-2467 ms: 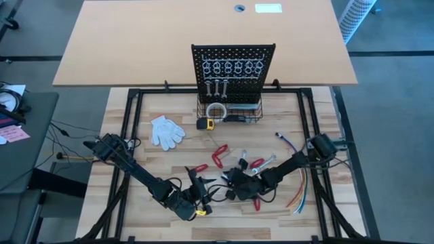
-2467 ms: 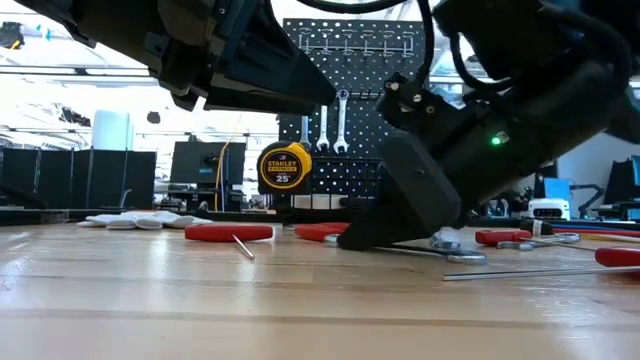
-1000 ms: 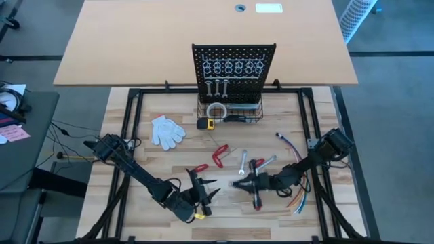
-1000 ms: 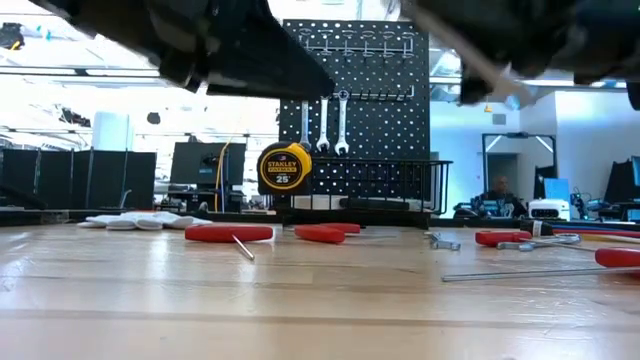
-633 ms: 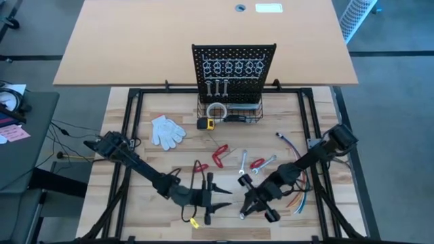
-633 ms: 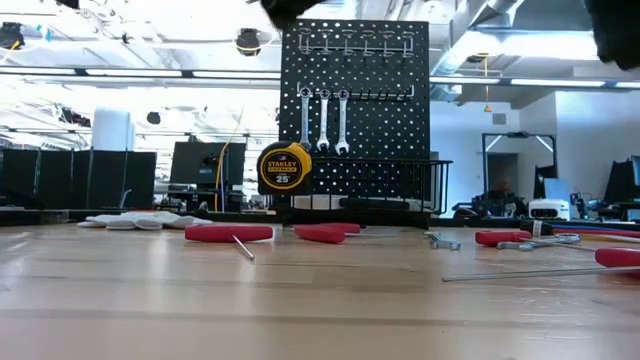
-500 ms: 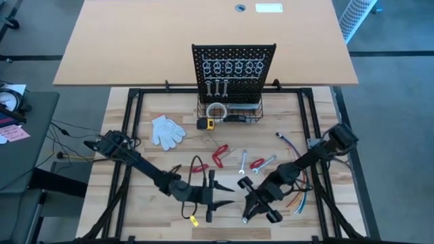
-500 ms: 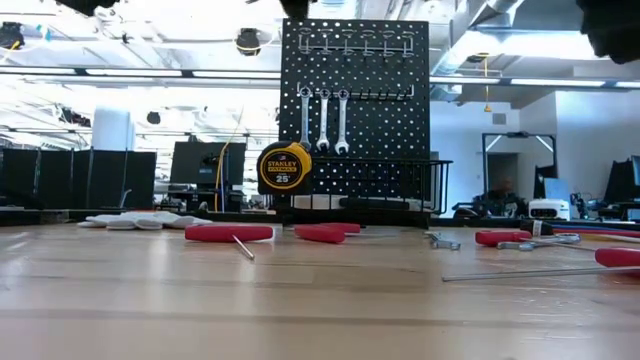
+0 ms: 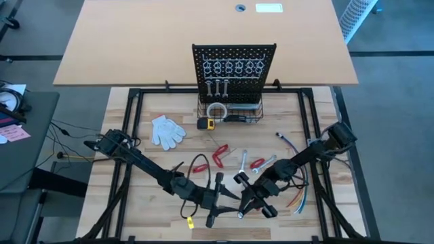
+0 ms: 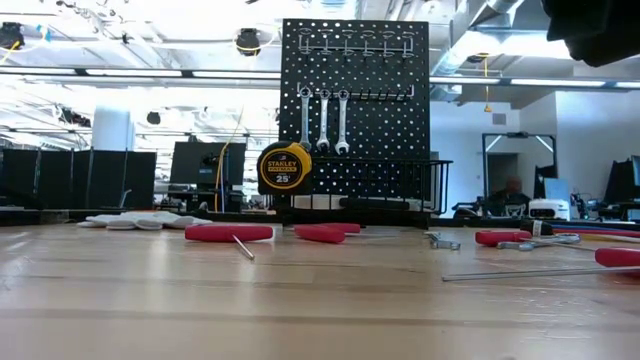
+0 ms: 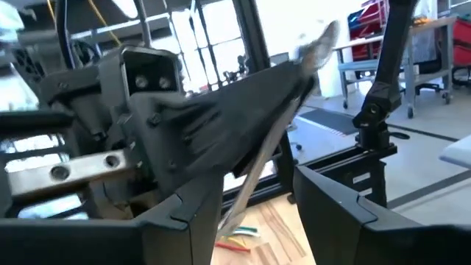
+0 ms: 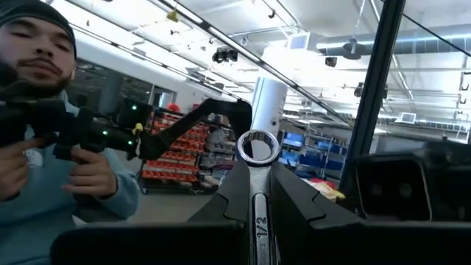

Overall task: Hang tools onto peg board
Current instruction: Hang the silver wrench on the peg board

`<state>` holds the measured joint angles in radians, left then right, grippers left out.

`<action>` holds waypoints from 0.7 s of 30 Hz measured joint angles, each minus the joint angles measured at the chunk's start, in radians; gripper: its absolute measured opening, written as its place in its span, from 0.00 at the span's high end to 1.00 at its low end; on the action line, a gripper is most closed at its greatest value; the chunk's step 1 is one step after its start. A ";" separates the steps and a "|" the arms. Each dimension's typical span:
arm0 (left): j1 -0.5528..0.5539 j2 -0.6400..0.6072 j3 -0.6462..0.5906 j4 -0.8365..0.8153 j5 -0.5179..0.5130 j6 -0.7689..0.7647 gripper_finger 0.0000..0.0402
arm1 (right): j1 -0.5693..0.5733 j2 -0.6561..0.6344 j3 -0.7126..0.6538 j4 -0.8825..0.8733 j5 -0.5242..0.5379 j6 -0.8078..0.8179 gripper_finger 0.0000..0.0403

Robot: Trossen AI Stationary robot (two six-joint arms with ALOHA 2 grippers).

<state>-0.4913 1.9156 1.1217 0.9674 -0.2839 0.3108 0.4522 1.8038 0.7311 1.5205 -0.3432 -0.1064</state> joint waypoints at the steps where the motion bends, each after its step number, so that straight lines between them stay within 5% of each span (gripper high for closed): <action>1: 0.005 0.000 0.010 -0.025 0.000 -0.015 0.59 | 0.000 0.000 0.000 0.002 -0.003 -0.004 0.91; 21: 0.015 0.000 0.031 -0.124 -0.048 -0.008 0.59 | 0.011 0.000 -0.004 0.046 -0.026 -0.214 0.91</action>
<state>-0.4767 1.9156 1.1526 0.8437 -0.3323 0.3033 0.4628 1.8042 0.7273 1.5663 -0.3691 -0.3206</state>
